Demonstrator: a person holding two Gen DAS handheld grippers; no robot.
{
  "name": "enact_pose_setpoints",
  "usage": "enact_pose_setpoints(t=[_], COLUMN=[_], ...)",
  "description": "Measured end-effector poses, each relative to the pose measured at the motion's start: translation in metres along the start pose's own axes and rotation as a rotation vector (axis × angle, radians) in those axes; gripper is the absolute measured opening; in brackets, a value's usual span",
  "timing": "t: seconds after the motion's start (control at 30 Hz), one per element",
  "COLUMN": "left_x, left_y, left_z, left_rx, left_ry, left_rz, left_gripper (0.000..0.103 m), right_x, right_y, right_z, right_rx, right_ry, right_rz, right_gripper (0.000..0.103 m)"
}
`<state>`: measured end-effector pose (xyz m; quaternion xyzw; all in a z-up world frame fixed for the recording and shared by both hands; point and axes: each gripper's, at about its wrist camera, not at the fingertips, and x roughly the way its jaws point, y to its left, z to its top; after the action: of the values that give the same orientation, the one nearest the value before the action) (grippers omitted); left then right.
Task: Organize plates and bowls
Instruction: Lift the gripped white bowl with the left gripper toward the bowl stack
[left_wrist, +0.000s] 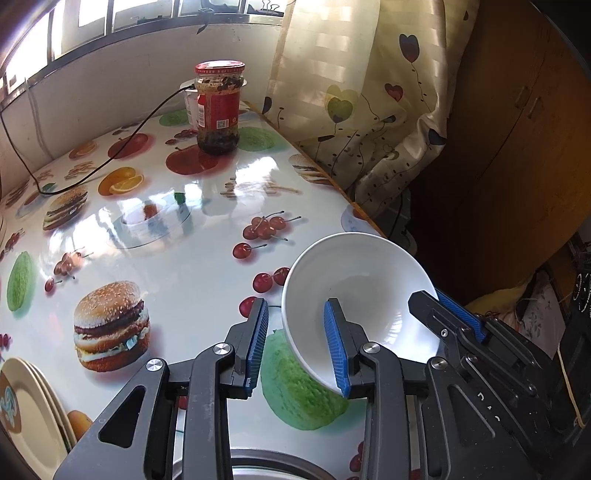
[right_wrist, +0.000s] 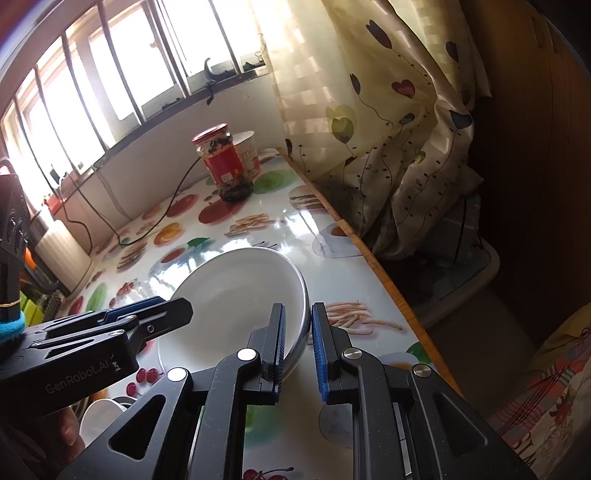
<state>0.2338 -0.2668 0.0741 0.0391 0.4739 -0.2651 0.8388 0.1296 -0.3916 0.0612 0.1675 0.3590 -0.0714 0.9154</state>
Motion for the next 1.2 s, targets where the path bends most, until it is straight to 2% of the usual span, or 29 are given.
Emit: enact_pose_setpoints(t=[0.2,0.27,0.57,1.2], left_x=[0.0005,0.0002,0.0017,0.003], left_y=[-0.0004,-0.0009,0.0024,0.0033], left_z=[-0.001,-0.0009,-0.0007,-0.0016], left_rx=[-0.007,-0.006,-0.016,-0.013], left_ry=[-0.004,-0.004,-0.003,-0.009], left_rz=[0.002,-0.003,0.018,0.021], left_gripper=[0.03,0.021,0.007,0.007], right_x=[0.0005,0.0005,0.0006,0.0049], right_y=[-0.0006,-0.0009,-0.0015,-0.0011], right_z=[0.0002,0.0002,-0.0002,0.0003], right_rx=[0.0,-0.001,-0.001,0.0], right_ry=[0.0,-0.001,-0.001,0.008], right_rz=[0.0,0.0,0.0,-0.022], right_gripper=[0.015,0.015,0.015,0.015])
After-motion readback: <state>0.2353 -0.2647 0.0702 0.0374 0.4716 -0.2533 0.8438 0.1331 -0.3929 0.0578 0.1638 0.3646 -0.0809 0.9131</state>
